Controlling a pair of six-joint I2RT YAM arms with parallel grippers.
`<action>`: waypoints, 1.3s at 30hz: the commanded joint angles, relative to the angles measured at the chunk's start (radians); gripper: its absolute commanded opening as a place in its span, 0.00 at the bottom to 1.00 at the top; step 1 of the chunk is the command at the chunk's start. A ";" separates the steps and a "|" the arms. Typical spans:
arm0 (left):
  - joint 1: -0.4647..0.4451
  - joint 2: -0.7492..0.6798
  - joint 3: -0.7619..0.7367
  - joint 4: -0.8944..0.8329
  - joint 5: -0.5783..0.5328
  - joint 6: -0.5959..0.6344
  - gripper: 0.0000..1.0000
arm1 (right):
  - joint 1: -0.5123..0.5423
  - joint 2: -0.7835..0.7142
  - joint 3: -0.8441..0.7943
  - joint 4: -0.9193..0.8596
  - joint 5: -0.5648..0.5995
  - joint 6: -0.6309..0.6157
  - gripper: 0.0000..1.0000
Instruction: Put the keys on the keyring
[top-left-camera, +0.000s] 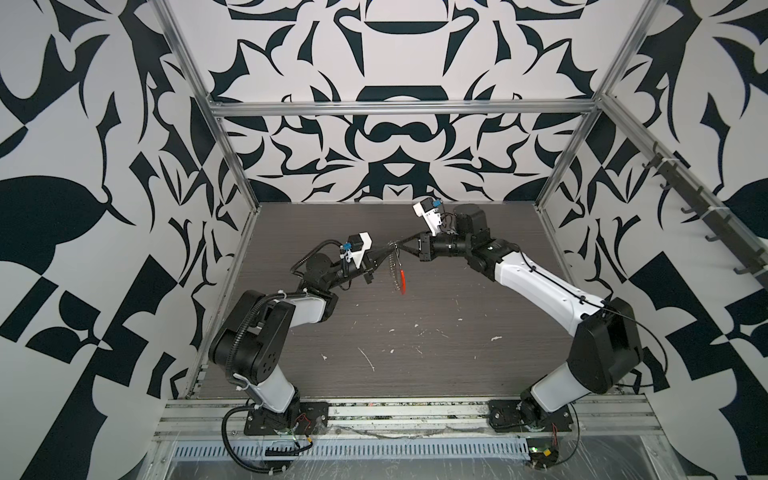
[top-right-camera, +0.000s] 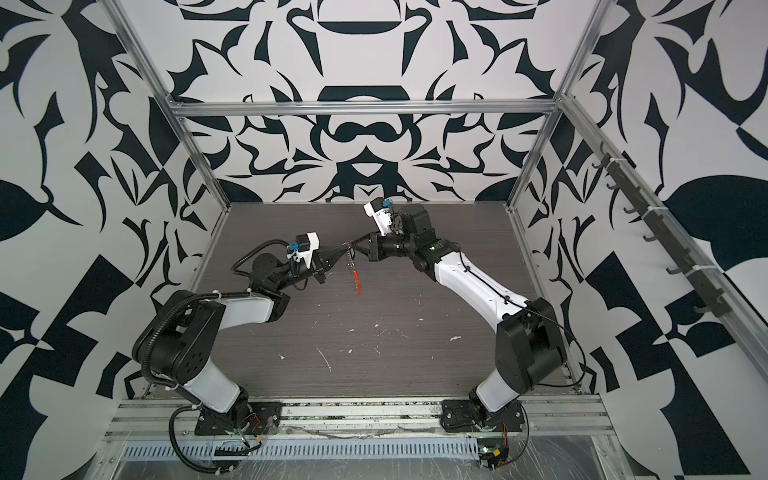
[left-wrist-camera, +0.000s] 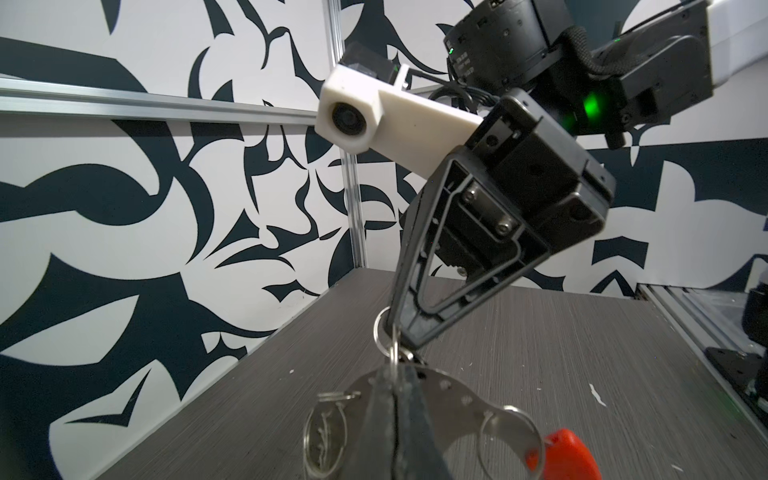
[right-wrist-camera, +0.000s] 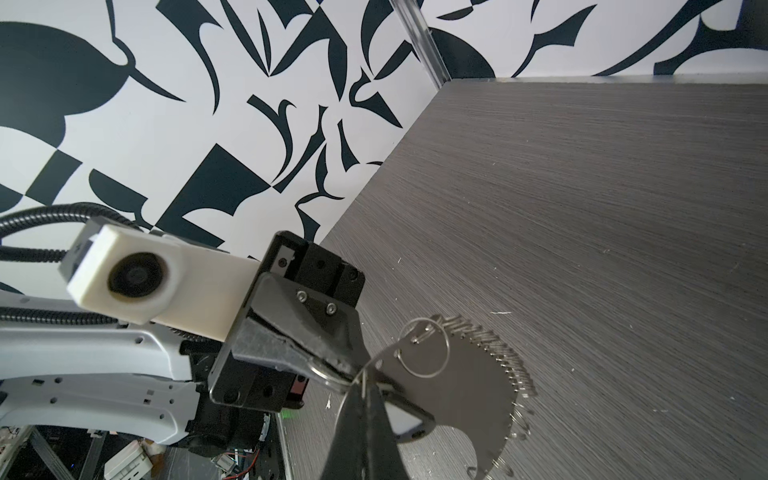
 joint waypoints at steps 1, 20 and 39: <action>-0.034 -0.043 0.008 0.027 -0.040 -0.038 0.00 | 0.006 0.007 0.084 -0.001 -0.017 0.020 0.00; -0.012 -0.082 0.035 -0.065 -0.075 -0.004 0.00 | -0.018 -0.111 0.047 -0.161 0.040 -0.122 0.00; -0.013 -0.064 0.061 -0.045 -0.025 -0.071 0.00 | 0.021 -0.042 0.129 -0.171 0.017 -0.105 0.00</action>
